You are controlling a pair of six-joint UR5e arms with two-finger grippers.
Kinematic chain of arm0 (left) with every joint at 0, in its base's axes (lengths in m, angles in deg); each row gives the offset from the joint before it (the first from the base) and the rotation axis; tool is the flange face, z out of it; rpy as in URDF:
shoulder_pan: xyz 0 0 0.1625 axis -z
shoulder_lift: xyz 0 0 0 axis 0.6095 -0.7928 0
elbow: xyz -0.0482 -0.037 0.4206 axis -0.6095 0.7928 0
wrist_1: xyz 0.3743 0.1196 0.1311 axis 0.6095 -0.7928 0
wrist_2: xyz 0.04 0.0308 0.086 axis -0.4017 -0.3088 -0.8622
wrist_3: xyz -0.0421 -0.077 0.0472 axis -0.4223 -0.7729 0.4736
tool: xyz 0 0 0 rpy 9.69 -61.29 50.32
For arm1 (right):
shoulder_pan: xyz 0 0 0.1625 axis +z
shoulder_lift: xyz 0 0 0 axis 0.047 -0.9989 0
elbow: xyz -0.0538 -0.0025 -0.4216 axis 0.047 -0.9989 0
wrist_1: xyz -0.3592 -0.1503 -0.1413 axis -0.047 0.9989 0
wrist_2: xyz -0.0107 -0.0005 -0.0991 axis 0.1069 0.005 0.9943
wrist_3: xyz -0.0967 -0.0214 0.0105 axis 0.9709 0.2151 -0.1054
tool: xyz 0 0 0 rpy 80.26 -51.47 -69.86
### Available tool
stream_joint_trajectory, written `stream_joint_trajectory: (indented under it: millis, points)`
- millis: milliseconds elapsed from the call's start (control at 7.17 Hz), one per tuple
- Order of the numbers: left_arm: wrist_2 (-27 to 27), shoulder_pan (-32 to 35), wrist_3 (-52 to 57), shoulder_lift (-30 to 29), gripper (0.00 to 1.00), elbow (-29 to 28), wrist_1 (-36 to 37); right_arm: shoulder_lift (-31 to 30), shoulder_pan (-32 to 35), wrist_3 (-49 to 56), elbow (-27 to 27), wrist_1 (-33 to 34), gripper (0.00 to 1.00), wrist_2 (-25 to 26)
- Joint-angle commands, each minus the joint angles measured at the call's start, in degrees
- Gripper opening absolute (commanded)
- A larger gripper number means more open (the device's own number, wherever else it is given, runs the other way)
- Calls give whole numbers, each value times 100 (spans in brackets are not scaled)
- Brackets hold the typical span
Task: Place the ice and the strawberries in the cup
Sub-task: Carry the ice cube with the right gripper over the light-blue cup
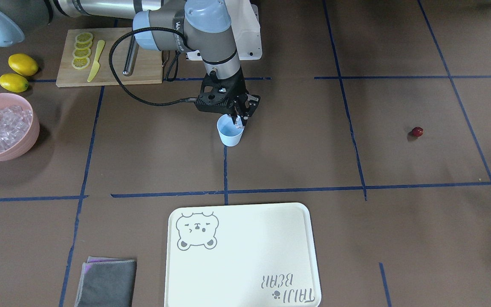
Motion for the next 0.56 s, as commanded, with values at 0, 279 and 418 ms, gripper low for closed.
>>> stream_joint_trajectory:
  millis: [0, 279, 418]
  points:
    - [0, 0, 0, 0, 100, -10, 9, -327, -5, 9, 262, -12, 26, -14]
    - [0, 0, 0, 9, 100, -1, 9, -462, -48, 9, 309, -12, 51, -15]
    - [0, 0, 0, 9, 100, -10, 9, -453, -109, 0, 309, -12, 60, -6]
